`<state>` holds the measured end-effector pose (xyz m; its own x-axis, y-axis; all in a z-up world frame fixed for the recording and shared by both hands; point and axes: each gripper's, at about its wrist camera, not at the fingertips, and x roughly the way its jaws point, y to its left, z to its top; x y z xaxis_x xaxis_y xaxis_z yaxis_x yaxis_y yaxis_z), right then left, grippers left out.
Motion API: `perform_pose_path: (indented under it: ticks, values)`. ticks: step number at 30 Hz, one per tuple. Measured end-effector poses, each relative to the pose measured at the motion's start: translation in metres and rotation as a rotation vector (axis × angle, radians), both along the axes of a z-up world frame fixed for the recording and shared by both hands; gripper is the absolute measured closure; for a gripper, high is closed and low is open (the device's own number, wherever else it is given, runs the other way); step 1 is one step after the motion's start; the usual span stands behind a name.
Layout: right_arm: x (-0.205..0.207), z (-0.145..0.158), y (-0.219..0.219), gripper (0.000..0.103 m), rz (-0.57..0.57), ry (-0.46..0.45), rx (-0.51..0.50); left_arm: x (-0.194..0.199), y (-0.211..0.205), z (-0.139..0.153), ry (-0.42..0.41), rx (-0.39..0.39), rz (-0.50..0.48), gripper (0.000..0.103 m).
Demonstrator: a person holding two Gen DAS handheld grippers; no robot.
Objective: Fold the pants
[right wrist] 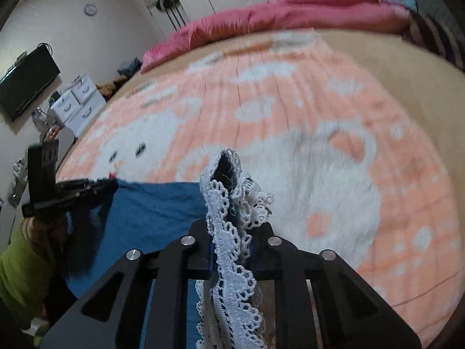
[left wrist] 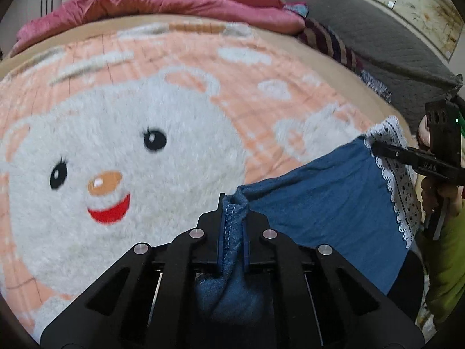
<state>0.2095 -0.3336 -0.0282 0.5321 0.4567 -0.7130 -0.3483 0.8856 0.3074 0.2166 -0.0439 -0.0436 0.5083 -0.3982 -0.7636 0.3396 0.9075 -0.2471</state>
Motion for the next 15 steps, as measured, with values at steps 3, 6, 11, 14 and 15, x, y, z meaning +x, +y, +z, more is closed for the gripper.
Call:
perform_pose_path:
  ticks: [3,6,11,14,15]
  values:
    - [0.015,0.013,0.008,0.089,-0.002,-0.053,-0.071,0.012,-0.006,0.001,-0.019,0.032,0.027,0.100]
    - [0.042,-0.010,0.016,0.086,0.002,0.029,-0.175,0.023,-0.011,-0.012,0.008,0.055,0.038,0.100]
    - [0.056,-0.041,0.005,0.070,-0.021,0.101,-0.171,0.024,-0.006,-0.027,0.022,0.058,0.054,0.092]
    - [0.047,-0.032,-0.010,0.056,-0.078,0.081,-0.151,0.023,0.004,-0.021,0.008,0.049,0.099,0.064]
    - [0.042,-0.027,-0.017,0.053,-0.096,0.074,-0.150,0.022,0.011,-0.018,0.021,0.039,0.126,0.062]
